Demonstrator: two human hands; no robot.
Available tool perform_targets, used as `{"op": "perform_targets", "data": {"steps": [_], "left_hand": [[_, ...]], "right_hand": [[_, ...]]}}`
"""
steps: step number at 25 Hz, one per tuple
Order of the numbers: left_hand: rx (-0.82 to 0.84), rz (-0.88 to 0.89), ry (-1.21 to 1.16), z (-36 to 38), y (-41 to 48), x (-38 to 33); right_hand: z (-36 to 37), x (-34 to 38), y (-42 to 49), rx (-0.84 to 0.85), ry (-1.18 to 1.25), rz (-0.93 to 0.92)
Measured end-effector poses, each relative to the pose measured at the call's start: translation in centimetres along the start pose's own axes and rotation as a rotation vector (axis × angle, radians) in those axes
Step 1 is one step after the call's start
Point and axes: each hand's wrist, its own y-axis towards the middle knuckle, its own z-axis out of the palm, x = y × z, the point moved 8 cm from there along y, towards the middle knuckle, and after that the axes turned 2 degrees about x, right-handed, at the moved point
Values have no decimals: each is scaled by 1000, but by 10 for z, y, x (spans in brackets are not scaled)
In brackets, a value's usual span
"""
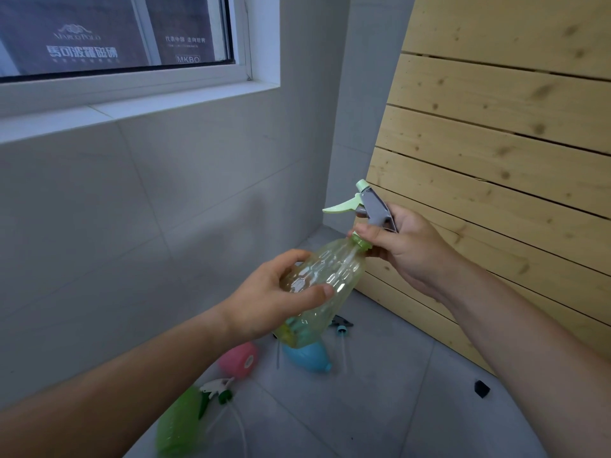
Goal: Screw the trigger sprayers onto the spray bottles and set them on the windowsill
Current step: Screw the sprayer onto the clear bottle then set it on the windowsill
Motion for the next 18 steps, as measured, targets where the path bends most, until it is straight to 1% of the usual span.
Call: {"op": "perform_targets", "data": {"steps": [2,3,4,6,7,10,11,13,14,17,18], "left_hand": [[-25,20,41,1,-1,-1],[-42,26,56,0,0,-1],[-51,26,52,-2,0,-1],[-43,17,11,-2,1,-1],[-43,20,11,-2,2,-1],[-65,27,39,-3,3,0],[-60,16,9,-3,4,1],[-27,-5,-67,0,4,2],[-24,-3,-71,1,3,2],[-55,6,-25,0,3,3],[-53,-4,-35,-1,3,3]], "right_hand": [[-4,1,0,-95,-127,-35],[-5,1,0,-114,-147,-28],[-6,-1,1,-94,-105,-3],[-2,-2,1,-9,53,37],[-1,-2,1,-7,63,26],[-5,1,1,-117,-67,-15],[-4,-1,2,-105,-38,4],[1,-4,2,-35,102,58],[0,-4,2,-36,99,56],[-4,-1,2,-141,-103,2],[-4,-1,2,-138,-93,5]]}}
